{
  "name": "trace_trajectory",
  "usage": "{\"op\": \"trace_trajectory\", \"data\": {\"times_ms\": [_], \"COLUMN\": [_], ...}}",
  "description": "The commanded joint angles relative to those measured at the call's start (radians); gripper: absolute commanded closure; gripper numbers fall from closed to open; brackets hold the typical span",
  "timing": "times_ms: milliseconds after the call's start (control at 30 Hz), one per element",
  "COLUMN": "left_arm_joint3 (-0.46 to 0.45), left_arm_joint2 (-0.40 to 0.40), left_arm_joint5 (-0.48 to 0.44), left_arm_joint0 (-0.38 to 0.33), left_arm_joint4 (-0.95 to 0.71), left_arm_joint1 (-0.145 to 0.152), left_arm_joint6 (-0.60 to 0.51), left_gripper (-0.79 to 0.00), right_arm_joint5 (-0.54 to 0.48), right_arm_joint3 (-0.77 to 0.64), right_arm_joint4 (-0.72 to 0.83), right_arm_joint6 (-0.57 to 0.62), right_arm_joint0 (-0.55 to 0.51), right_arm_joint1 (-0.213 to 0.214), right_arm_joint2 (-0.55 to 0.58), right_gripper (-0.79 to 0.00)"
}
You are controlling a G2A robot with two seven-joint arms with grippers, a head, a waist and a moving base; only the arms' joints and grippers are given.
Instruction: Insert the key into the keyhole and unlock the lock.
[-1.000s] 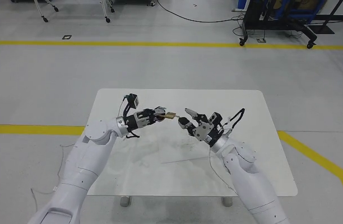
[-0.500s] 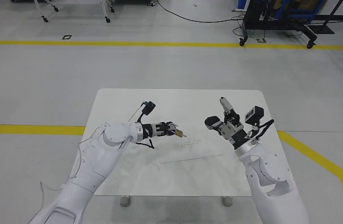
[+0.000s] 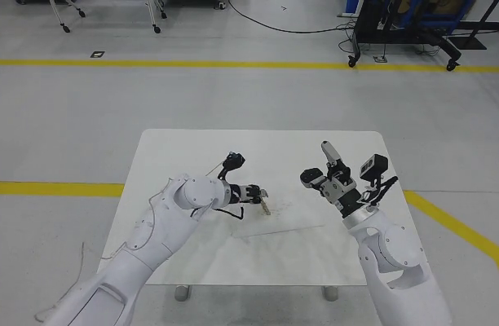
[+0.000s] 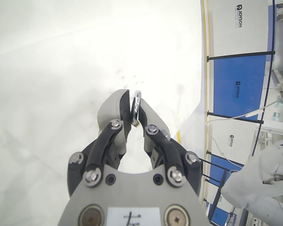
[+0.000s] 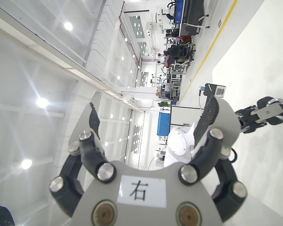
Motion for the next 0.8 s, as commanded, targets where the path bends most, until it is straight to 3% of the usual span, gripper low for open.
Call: {"op": "trace_trajectory", "data": {"times_ms": [0,133,233,467,567,667,767], "left_arm_joint3": [0.032,0.069,0.09,0.008,-0.068,-0.251,-0.394], "left_arm_joint2": [0.014,0.022,-0.021,-0.159,-0.204,-0.266,-0.303], "left_arm_joint5": [0.0,-0.005,-0.024,-0.156,-0.23,-0.32,-0.314], "left_arm_joint0": [-0.012,-0.027,-0.033,0.007,0.056,0.181,0.303], "left_arm_joint4": [-0.035,-0.052,-0.1,-0.087,0.028,0.343,0.517], "left_arm_joint1": [-0.012,-0.022,-0.016,0.031,0.054,0.089,0.108], "left_arm_joint6": [-0.022,-0.035,-0.037,0.023,0.122,0.446,0.605], "left_gripper": [-0.785,-0.785,-0.785,-0.785,-0.785,-0.785,-0.785], "right_arm_joint5": [0.0,0.0,0.0,0.0,-0.027,-0.099,-0.16], "right_arm_joint3": [0.0,0.0,0.0,0.0,0.016,-0.001,-0.062], "right_arm_joint4": [0.0,0.0,0.0,0.0,-0.088,-0.096,-0.046], "right_arm_joint6": [0.0,0.0,0.0,0.0,0.006,-0.038,-0.055], "right_arm_joint0": [0.0,0.0,0.0,0.0,0.004,0.005,-0.006], "right_arm_joint1": [0.0,0.0,0.0,0.0,0.002,-0.002,-0.003], "right_arm_joint2": [0.0,0.0,0.0,0.0,-0.035,-0.054,-0.027], "right_gripper": [-0.785,-0.785,-0.785,-0.785,-0.785,-0.785,-0.785]}}
